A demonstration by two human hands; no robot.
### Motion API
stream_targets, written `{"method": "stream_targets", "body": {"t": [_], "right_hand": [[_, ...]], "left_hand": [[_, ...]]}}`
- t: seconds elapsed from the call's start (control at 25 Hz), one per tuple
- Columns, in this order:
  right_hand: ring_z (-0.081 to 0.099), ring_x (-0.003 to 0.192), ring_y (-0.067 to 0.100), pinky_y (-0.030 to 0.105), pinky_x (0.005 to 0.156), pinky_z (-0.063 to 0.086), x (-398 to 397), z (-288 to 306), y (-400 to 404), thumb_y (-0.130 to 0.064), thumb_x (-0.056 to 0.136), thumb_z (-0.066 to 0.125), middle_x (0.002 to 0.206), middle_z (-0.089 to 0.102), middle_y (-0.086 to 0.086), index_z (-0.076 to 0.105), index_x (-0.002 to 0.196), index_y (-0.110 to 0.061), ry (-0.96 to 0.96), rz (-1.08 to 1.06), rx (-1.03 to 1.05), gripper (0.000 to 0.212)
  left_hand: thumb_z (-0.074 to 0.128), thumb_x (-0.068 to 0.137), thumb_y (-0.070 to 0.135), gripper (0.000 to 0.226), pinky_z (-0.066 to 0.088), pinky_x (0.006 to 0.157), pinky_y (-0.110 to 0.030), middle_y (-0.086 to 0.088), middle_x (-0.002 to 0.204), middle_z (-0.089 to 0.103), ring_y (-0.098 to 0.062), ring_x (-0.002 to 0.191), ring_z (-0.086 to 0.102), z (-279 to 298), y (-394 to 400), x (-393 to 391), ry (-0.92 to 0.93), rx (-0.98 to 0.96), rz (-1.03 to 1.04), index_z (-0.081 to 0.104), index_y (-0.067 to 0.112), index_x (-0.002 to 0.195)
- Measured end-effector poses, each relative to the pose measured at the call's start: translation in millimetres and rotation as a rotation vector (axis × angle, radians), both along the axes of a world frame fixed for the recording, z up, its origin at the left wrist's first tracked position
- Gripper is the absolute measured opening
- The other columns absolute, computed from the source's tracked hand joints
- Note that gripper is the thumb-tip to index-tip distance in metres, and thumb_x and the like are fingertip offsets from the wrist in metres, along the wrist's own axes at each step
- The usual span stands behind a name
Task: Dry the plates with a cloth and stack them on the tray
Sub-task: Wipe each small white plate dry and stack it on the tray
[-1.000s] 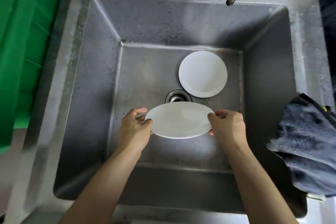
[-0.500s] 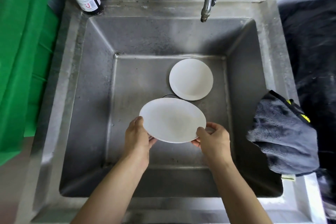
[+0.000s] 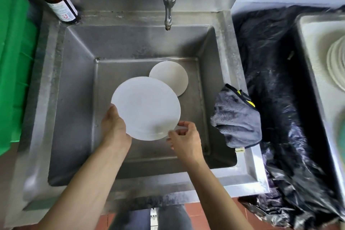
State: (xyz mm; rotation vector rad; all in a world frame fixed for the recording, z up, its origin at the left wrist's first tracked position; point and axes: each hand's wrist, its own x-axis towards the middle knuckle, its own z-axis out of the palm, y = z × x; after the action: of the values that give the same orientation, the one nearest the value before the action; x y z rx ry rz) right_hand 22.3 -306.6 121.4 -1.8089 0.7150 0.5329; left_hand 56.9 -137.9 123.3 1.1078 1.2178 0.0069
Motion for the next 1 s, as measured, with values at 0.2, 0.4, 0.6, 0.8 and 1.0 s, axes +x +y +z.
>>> {"method": "stream_targets", "body": {"t": [0.2,0.4,0.6,0.8,1.0], "right_hand": [[0.059,0.101,0.030,0.042,0.088,0.043,5,12,-71,-0.013,0.088,0.069,0.109,0.065,0.008,0.064,0.122,-0.015,-0.497,0.158,-0.639,0.034],[0.025,0.153,0.030,0.050,0.121,0.019,16,-7,-139,-0.052,0.079,0.077,0.165,0.031,0.010,0.031,0.160,-0.025,-0.282,0.332,-0.911,0.097],[0.012,0.157,0.032,0.053,0.124,0.013,17,-33,-163,-0.040,0.080,0.081,0.169,0.019,0.014,0.023,0.163,-0.027,-0.233,0.399,-0.870,0.102],[0.043,0.124,0.047,0.058,0.099,0.039,28,-29,-170,-0.011,0.081,0.076,0.142,0.048,0.022,0.057,0.142,-0.017,-0.326,0.325,-0.847,0.064],[0.056,0.099,0.042,0.045,0.082,0.045,58,30,-172,-0.004,0.086,0.061,0.112,0.062,0.018,0.054,0.133,-0.020,-0.571,0.041,-0.537,0.050]], "left_hand": [[0.049,0.102,0.048,0.021,0.052,0.083,-0.033,0.003,0.106,0.069,-0.018,0.090,0.066,29,1,3,-0.051,0.147,-0.128,0.060,0.030,0.105],[0.050,0.102,0.048,0.032,0.050,0.103,-0.050,-0.004,0.121,0.068,-0.028,0.114,0.064,56,-8,-4,-0.083,0.168,-0.252,0.063,0.022,0.115],[0.049,0.100,0.052,0.050,0.050,0.104,-0.049,-0.003,0.131,0.066,-0.026,0.119,0.063,80,-17,-8,-0.070,0.149,-0.319,0.055,0.023,0.140],[0.049,0.101,0.050,0.049,0.049,0.105,-0.052,-0.004,0.132,0.065,-0.028,0.120,0.063,106,-23,-9,-0.097,0.140,-0.319,0.055,0.022,0.141],[0.049,0.100,0.053,0.049,0.053,0.099,-0.047,0.000,0.128,0.067,-0.025,0.115,0.065,126,-27,-3,-0.139,0.145,-0.316,0.056,0.025,0.139]]}}
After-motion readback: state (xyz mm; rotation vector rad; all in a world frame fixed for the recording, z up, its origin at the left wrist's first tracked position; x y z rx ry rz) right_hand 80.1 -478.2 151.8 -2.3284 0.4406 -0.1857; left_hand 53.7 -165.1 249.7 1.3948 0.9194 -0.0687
